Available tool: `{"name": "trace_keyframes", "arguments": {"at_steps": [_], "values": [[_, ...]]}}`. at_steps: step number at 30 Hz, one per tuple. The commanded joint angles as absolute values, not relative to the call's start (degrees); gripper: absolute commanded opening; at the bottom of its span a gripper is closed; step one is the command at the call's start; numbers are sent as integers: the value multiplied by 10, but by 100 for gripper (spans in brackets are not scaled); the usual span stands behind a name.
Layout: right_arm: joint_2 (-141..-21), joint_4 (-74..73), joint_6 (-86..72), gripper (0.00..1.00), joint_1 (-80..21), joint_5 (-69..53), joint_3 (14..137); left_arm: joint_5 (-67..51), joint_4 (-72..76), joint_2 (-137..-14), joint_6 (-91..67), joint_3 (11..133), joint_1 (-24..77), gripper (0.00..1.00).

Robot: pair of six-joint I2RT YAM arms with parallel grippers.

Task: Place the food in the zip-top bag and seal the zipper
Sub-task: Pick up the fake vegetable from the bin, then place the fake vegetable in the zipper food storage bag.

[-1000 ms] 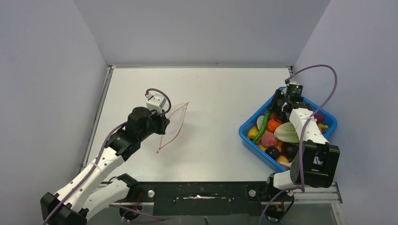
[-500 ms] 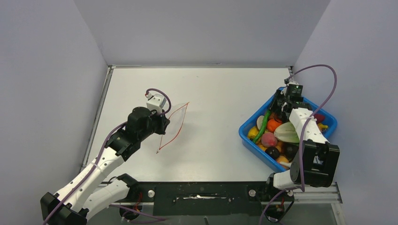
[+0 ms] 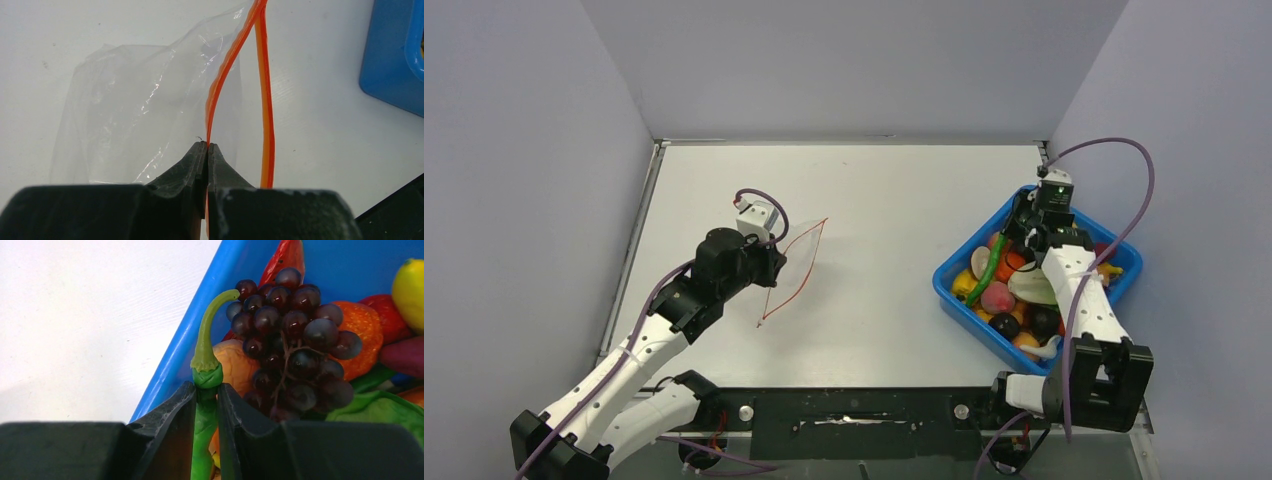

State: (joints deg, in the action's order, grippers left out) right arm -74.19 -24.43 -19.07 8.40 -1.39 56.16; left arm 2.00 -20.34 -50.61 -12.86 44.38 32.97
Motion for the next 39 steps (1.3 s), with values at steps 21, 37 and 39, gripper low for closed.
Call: {"name": "trace_keyframes", "arguments": {"at_steps": [21, 37, 39], "values": [[-518, -234, -113, 16, -39, 91, 612, -37, -200, -505, -203, 516, 333, 0], [-409, -108, -67, 12, -50, -162, 616, -112, -207, -535, -245, 572, 333, 0], [-410, -94, -84, 11, -50, -187, 617, -118, -204, -537, -246, 574, 333, 0]]}}
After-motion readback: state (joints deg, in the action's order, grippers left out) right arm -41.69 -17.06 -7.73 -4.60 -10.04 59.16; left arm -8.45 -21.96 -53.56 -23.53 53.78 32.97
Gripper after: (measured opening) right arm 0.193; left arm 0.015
